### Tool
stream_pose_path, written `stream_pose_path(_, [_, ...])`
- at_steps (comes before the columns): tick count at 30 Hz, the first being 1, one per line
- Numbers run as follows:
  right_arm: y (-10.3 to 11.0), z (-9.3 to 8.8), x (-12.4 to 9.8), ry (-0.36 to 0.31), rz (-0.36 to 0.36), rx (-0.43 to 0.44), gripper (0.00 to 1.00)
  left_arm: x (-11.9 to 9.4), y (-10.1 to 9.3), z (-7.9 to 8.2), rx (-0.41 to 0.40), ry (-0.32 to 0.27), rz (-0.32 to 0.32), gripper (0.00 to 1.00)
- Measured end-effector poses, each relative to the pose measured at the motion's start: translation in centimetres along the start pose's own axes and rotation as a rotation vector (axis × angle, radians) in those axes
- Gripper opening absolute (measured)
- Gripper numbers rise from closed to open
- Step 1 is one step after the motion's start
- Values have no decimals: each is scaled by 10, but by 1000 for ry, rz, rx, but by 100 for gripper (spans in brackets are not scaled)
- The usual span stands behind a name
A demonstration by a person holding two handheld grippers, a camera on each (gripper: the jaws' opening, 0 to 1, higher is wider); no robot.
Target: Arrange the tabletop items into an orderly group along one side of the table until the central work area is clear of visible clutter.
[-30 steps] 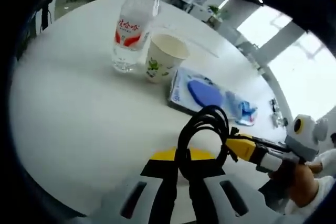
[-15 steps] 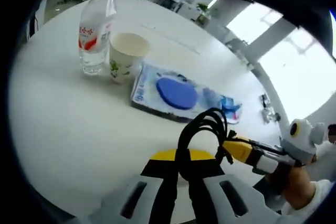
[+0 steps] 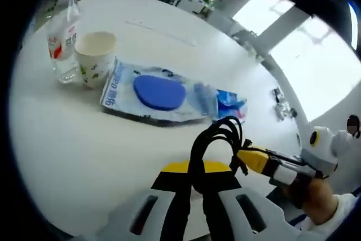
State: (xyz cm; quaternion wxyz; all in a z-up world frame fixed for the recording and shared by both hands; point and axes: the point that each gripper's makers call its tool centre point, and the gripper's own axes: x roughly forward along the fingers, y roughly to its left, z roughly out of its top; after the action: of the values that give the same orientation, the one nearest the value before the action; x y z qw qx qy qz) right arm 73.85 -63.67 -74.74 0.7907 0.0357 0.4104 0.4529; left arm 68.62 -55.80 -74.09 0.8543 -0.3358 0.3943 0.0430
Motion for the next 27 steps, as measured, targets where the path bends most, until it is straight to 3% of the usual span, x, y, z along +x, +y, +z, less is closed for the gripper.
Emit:
stream_pose_path(9, [-25,0,-17,-30,-37,47,7,20,-22,-2,47,50,-15,1])
stream_pose_path(19, [-55,-1,-29,-35,-84,78,7,44,-45,-12,44,85,-56,1])
stream_pose_path(27, [-59,-7,-27,-10,-94,71,7,55,-42,-17,51,105,-48,1])
